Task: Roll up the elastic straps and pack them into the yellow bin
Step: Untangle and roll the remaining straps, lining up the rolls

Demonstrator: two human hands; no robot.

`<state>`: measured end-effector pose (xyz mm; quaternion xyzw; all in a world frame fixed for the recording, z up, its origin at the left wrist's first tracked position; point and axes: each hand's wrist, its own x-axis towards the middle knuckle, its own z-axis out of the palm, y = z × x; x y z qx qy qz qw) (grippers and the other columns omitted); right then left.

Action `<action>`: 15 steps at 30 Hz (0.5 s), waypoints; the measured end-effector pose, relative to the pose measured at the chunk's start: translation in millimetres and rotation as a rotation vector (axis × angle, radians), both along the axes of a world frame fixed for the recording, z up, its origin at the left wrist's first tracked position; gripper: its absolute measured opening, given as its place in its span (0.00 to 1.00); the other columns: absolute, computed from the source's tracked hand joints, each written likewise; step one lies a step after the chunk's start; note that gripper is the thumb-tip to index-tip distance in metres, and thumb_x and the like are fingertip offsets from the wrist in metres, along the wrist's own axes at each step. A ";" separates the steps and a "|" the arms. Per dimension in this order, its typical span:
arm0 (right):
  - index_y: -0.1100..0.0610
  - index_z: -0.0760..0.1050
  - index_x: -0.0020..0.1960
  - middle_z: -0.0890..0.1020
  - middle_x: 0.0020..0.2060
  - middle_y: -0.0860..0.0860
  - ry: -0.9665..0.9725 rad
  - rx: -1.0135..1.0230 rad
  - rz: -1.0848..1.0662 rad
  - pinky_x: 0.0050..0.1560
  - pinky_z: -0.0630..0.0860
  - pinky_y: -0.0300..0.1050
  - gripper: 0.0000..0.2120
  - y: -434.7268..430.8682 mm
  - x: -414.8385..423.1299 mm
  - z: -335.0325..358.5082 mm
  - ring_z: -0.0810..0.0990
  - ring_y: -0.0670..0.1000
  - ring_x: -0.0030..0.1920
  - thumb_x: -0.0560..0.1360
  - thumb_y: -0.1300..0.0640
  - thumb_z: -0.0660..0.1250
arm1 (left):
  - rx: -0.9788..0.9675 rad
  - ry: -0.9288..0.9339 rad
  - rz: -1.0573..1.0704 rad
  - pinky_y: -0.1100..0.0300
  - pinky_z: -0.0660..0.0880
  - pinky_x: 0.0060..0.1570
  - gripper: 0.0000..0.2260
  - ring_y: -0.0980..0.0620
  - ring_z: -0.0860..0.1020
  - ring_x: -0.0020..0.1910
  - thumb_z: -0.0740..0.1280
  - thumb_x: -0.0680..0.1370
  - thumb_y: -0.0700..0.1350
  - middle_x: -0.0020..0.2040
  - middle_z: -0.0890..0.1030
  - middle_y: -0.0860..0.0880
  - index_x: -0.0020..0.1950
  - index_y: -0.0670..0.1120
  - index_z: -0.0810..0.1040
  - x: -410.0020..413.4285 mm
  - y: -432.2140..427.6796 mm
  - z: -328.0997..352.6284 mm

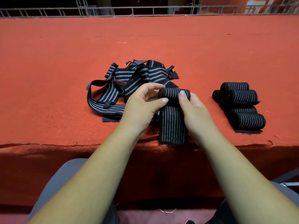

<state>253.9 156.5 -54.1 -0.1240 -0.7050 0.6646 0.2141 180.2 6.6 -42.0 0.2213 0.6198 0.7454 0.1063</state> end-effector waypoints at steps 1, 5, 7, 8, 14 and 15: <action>0.50 0.77 0.70 0.87 0.61 0.47 0.002 0.013 -0.008 0.69 0.80 0.56 0.16 -0.1 0.2 0.1 0.86 0.48 0.62 0.88 0.43 0.62 | 0.004 -0.011 -0.009 0.51 0.82 0.60 0.15 0.47 0.86 0.57 0.73 0.79 0.31 0.57 0.88 0.44 0.61 0.48 0.84 -0.2 0.2 -0.4; 0.51 0.75 0.71 0.86 0.61 0.46 0.017 0.069 -0.012 0.60 0.79 0.42 0.13 0.5 1.7 2.2 0.85 0.44 0.60 0.89 0.48 0.61 | 0.009 -0.120 -0.048 0.43 0.79 0.70 0.17 0.45 0.86 0.63 0.78 0.79 0.44 0.61 0.88 0.43 0.67 0.41 0.83 -1.9 -2.3 0.0; 0.49 0.75 0.70 0.86 0.59 0.44 0.000 0.097 0.002 0.56 0.78 0.38 0.13 -0.6 2.1 2.1 0.85 0.40 0.57 0.89 0.48 0.60 | -0.008 -0.115 -0.043 0.42 0.79 0.70 0.14 0.43 0.86 0.63 0.76 0.82 0.43 0.60 0.88 0.42 0.66 0.40 0.84 -2.0 -3.9 -1.4; 0.47 0.76 0.70 0.86 0.59 0.43 -0.010 0.103 0.006 0.56 0.77 0.38 0.13 -1.6 2.9 2.6 0.84 0.38 0.57 0.89 0.47 0.60 | -0.019 -0.100 -0.023 0.41 0.80 0.70 0.13 0.43 0.86 0.63 0.76 0.82 0.42 0.60 0.88 0.42 0.65 0.41 0.84 -2.1 -4.4 -2.5; 0.45 0.82 0.66 0.87 0.61 0.45 -0.032 0.030 0.014 0.73 0.76 0.61 0.21 5.9 1.3 -1.1 0.85 0.48 0.64 0.84 0.36 0.59 | -0.056 -0.002 0.040 0.52 0.83 0.50 0.13 0.49 0.86 0.53 0.79 0.77 0.43 0.53 0.89 0.45 0.59 0.45 0.83 0.3 0.4 -7.4; 0.46 0.82 0.66 0.87 0.61 0.46 -0.032 0.023 0.011 0.73 0.76 0.62 0.22 7.6 0.8 -2.2 0.85 0.48 0.65 0.84 0.36 0.59 | -0.058 0.008 0.041 0.55 0.81 0.48 0.12 0.50 0.86 0.53 0.79 0.77 0.43 0.53 0.89 0.46 0.59 0.45 0.83 0.9 1.2 -7.8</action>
